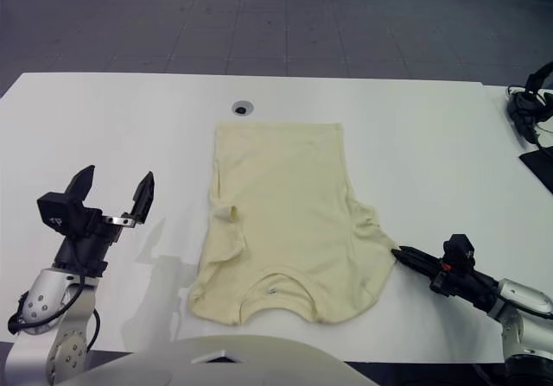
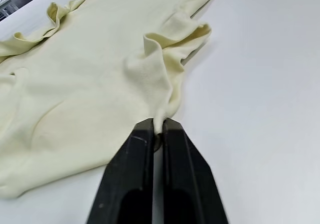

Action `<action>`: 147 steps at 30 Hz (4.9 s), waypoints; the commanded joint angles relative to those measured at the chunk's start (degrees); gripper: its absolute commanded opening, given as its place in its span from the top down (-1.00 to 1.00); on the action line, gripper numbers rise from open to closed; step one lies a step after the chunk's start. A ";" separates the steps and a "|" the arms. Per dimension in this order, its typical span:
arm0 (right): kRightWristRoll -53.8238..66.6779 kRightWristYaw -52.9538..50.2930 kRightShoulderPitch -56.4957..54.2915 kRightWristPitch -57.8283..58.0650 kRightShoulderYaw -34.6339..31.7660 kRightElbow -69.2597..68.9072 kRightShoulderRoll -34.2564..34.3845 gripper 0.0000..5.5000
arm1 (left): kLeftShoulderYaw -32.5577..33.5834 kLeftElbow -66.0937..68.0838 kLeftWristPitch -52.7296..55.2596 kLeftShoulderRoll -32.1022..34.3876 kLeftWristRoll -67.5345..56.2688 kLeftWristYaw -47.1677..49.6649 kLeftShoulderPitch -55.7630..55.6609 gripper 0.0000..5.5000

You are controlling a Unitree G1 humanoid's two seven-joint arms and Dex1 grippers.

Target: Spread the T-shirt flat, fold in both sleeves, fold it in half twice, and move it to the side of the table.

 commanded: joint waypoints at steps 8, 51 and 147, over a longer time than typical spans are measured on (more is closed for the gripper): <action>4.22 0.16 2.77 2.08 0.52 -16.57 1.50 0.99 | -1.03 0.93 -0.69 -0.27 1.23 -1.49 0.62 -0.96; -23.57 -6.02 -2.60 -73.02 2.74 -6.63 -1.17 -0.61 | 1.31 17.85 -53.74 38.35 68.53 -3.01 9.03 -0.96; 5.80 -8.29 -14.53 -0.71 7.50 -27.96 -9.08 0.99 | -10.73 19.56 -5.17 36.18 8.04 -41.20 -33.18 1.00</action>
